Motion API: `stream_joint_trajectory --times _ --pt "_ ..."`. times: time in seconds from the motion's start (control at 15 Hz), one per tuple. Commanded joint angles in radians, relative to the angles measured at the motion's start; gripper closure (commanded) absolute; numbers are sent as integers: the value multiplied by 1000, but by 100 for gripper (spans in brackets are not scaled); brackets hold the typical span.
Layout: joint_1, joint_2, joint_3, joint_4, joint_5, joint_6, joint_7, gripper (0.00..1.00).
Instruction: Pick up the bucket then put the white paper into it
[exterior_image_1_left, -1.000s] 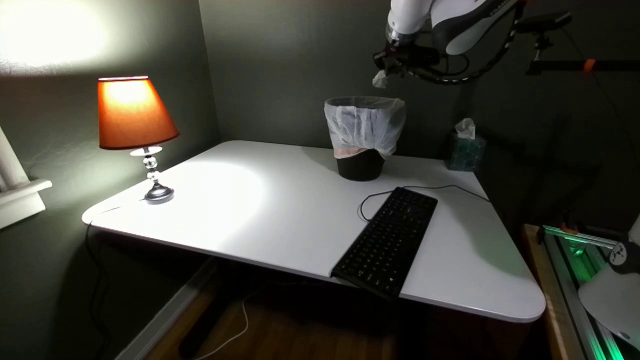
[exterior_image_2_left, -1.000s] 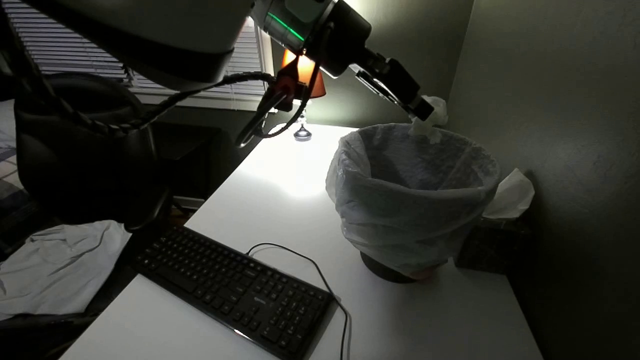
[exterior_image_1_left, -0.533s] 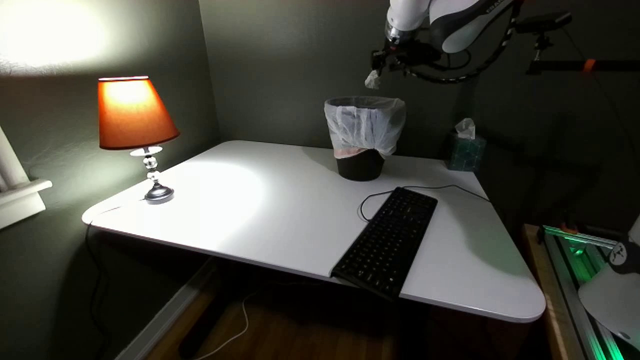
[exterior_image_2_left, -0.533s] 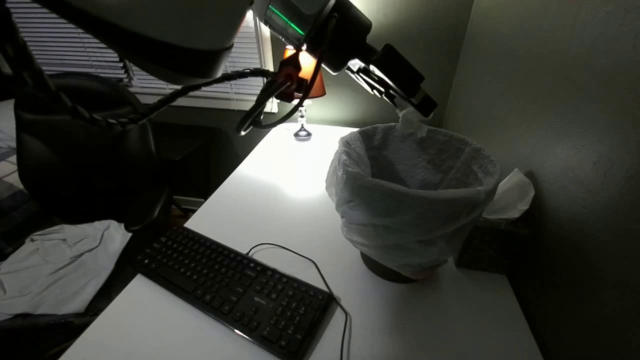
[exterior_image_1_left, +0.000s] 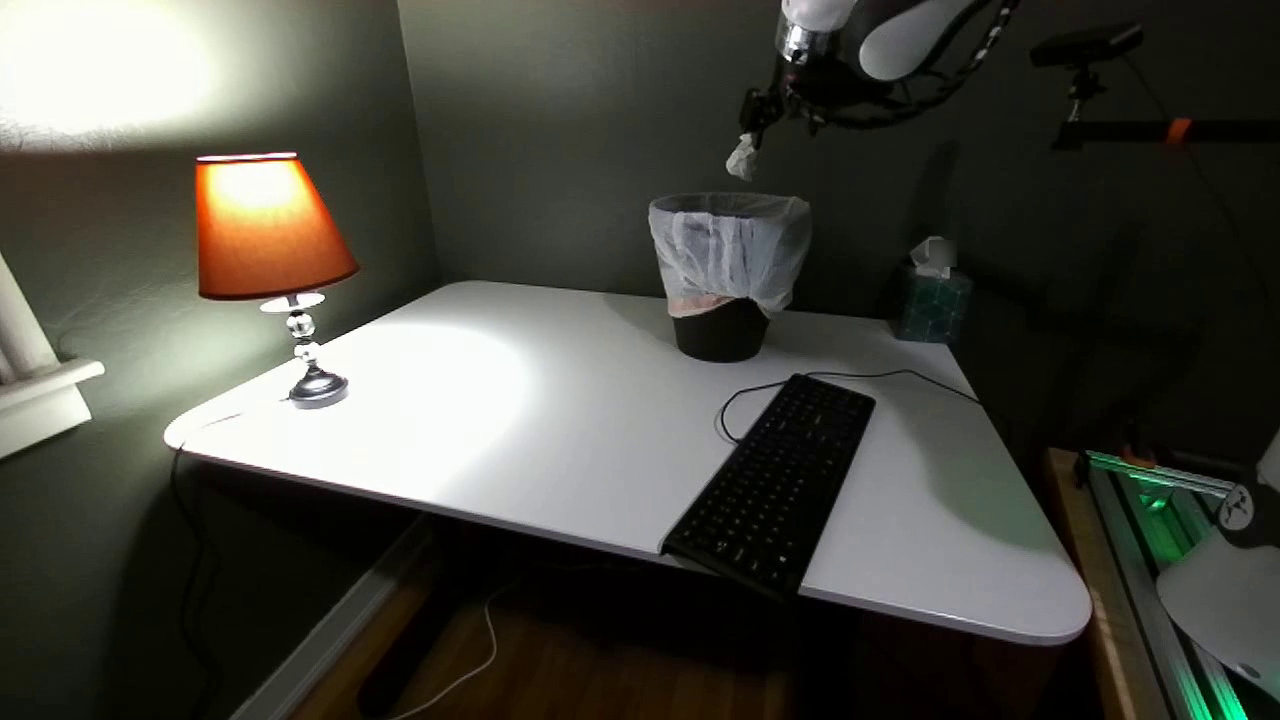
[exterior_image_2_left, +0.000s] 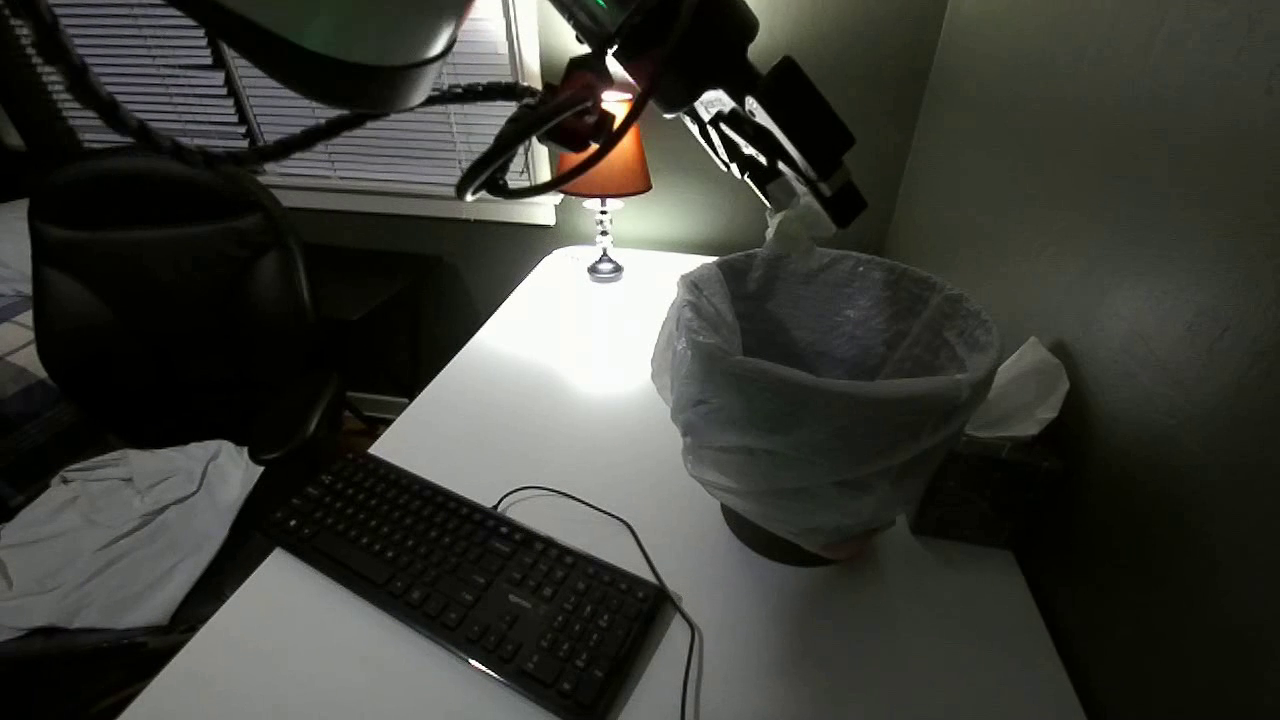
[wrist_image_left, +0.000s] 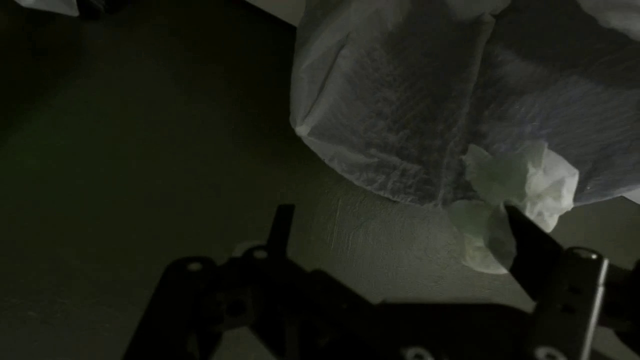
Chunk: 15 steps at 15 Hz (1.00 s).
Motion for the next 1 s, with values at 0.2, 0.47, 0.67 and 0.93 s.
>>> stream_joint_trajectory --times 0.2,0.47,0.67,0.93 --pt "-38 -40 18 17 383 -46 -355 0" --pt "-62 -39 23 55 458 -90 -415 0" --pt "-70 -47 25 70 483 -134 -436 0" --pt "-79 -38 29 79 460 -123 -410 0"
